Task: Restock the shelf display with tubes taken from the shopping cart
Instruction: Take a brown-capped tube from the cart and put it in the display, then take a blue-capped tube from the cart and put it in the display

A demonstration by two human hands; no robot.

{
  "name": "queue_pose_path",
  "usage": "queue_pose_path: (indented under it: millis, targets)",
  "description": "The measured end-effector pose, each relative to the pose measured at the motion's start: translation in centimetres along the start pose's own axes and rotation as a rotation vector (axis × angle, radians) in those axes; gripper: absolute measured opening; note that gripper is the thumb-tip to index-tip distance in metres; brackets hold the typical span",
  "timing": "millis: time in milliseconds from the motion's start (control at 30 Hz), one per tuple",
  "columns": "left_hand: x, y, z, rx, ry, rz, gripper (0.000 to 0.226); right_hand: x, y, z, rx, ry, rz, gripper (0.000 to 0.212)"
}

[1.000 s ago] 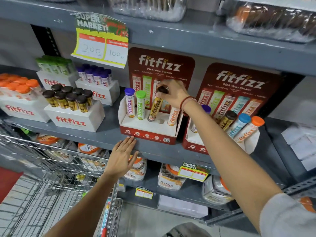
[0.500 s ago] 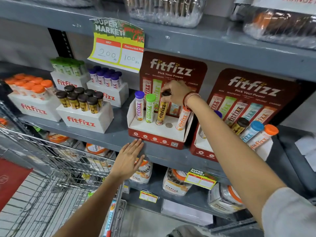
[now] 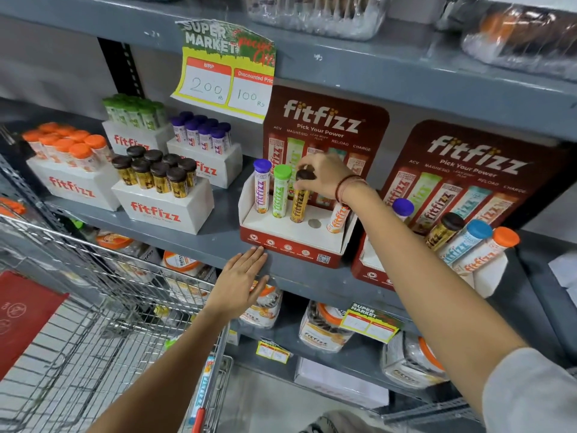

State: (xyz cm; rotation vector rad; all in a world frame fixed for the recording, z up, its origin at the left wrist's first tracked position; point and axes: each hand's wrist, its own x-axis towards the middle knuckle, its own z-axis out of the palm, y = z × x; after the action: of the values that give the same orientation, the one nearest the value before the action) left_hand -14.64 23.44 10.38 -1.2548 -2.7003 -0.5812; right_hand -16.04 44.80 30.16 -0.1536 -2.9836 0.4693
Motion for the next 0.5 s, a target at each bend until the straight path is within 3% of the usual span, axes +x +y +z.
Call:
queue_pose_path:
  millis: [133, 267, 367, 500]
  targets:
    - [-0.9, -0.3, -1.1, -0.052, 0.085, -0.04, 0.04, -1.4, -0.4, 1.1, 0.067, 0.152, 0.085, 0.048]
    - [-4.1, -1.8, -2.7, -0.09, 0.154, -0.156, 0.038, -3.8, -2.7, 3.7, 0.06, 0.443, -0.07, 0.027]
    - [-7.4, -3.6, -3.6, -0.092, 0.191, -0.271, 0.037, -5.2, -5.6, 6.9, 0.193, 0.422, -0.167, 0.019]
    - [-13.0, -5.5, -4.3, -0.089, 0.249, -0.474, 0.035, -6.1, -9.5, 12.6, 0.276, 0.247, -0.253, 0.016]
